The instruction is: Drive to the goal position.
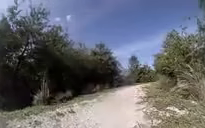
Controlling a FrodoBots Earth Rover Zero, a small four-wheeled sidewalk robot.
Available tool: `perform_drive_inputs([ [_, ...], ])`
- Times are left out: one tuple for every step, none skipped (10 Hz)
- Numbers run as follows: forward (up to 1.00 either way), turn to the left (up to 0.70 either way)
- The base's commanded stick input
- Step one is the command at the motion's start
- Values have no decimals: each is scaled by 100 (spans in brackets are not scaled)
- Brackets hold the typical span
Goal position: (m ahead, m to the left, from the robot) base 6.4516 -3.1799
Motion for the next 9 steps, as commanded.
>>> perform_drive_inputs([
  [0,0],
  [0,0],
  [0,0],
  [0,0],
  [32,0],
  [85,0],
  [85,0],
  [85,0],
  [67,0],
])
